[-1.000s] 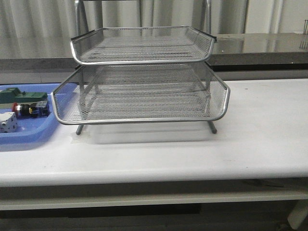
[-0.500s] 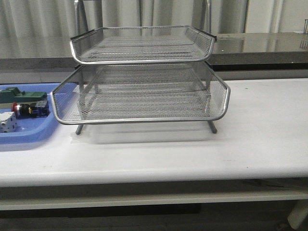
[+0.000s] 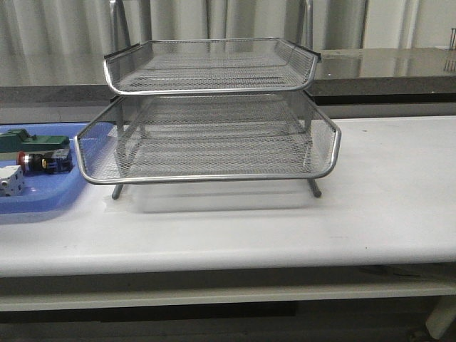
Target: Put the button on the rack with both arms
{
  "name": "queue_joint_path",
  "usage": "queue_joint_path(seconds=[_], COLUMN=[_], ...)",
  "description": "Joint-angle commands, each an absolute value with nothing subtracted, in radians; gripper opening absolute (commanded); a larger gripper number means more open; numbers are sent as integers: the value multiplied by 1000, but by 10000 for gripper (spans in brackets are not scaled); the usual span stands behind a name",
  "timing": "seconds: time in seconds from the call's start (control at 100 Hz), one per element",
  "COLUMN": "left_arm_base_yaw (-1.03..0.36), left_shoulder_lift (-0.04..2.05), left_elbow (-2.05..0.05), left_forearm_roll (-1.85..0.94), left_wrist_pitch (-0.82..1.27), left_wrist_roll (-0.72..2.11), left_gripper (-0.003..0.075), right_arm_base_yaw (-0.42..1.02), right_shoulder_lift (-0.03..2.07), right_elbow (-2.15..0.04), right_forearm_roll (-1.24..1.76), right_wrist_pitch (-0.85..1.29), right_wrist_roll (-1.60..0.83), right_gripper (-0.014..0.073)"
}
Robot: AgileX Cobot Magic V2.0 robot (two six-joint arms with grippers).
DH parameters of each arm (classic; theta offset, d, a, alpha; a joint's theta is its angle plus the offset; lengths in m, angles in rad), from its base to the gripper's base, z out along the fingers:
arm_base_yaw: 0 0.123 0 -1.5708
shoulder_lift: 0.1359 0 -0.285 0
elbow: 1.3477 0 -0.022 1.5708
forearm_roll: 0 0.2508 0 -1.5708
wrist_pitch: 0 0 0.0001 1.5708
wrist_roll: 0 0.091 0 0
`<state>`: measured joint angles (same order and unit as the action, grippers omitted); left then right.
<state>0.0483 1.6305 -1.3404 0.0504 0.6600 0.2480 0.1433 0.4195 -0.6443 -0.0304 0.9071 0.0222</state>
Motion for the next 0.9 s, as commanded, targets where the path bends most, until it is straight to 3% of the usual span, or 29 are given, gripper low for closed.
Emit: queue_joint_path(seconds=[0.0,0.31,0.43,0.55,0.62,0.89], left_arm_base_yaw=[42,42,42,41,39,5], left_shoulder_lift=[1646,1834,1895,1940,1966,2047], left_elbow=[-1426,-1616,-1680,-1729,-1758,-1794], left_forearm_roll=[49,34,-22,-89,-117,-154], left_wrist_pitch=[614,663,692,716,734,766], left_wrist_roll=[282,441,516,584,616,780], left_gripper=[-21,12,141,334,394,399], right_arm_base_yaw=[139,139,139,139,139,139], right_shoulder_lift=[426,426,426,426,426,426], right_elbow=[-666,-666,-666,-666,-666,-666], right_forearm_roll=[-44,-44,-44,-44,-44,-44], right_wrist_pitch=[837,839,839,839,839,840], right_wrist_roll=[21,21,21,21,21,21], right_gripper=[-70,-70,-70,-70,-70,-70])
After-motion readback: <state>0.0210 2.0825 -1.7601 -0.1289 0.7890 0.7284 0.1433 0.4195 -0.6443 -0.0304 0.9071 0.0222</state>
